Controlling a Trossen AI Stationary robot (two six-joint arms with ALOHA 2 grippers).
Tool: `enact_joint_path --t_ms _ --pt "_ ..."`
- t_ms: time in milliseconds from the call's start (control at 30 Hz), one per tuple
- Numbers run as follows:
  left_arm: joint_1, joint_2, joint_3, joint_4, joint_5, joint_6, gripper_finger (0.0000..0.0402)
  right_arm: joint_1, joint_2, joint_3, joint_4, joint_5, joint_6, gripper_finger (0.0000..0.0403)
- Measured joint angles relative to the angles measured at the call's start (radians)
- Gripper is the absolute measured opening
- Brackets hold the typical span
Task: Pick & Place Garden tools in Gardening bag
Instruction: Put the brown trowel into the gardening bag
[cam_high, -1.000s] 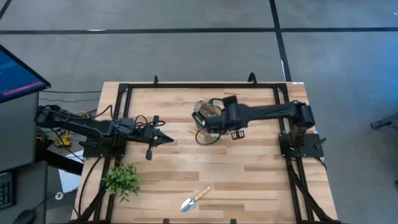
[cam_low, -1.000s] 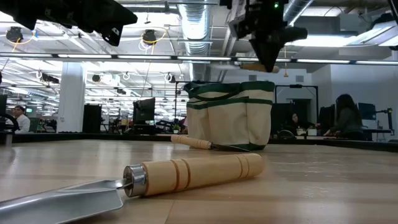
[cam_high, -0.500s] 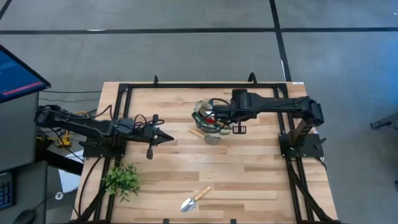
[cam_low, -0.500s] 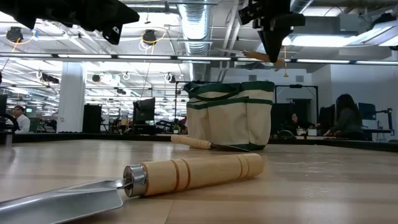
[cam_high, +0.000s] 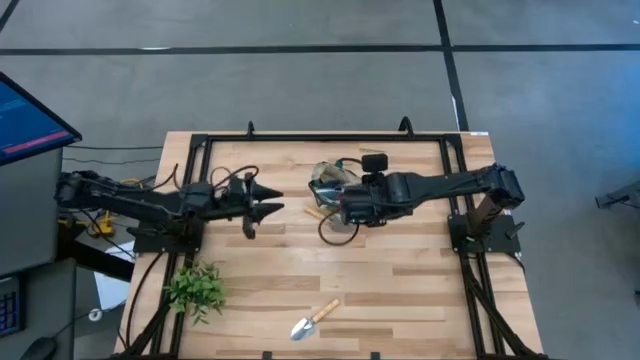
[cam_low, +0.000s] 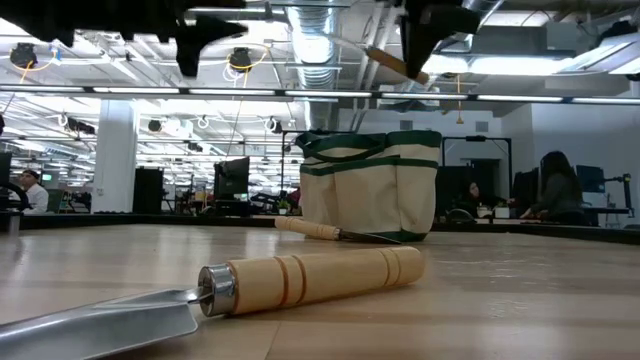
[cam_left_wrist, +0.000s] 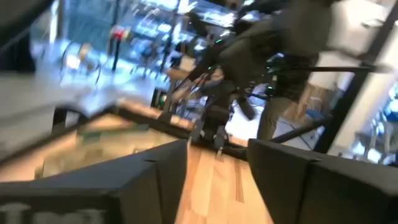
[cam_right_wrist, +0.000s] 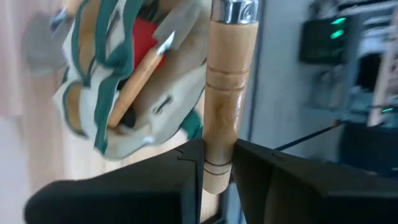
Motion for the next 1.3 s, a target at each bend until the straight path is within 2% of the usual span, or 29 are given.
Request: enact_joint_path --t_ms 167,300,433,833,1300 --pt "0.017 0.178 0.067 0.103 0.037 -0.088 0.0191 0.036 0.039 -0.001 0.011 0.084 -0.01 0.005" --pt "0.015 0.282 0.167 0.161 0.144 -0.088 0.019 0.043 0.076 -0.001 -0.018 0.111 0.006 0.005" --pt "0.026 0.35 0.213 0.154 0.15 -0.088 0.0182 0.053 0.108 -0.002 -0.047 0.144 0.025 0.005" --pt "0.066 0.48 0.218 0.149 0.134 -0.138 0.0175 0.079 0.119 -0.002 -0.058 0.129 0.021 0.0048" --pt "0.112 0.472 0.218 0.141 0.142 -0.137 0.0172 0.093 0.118 0.0 -0.062 0.03 0.031 0.0048"
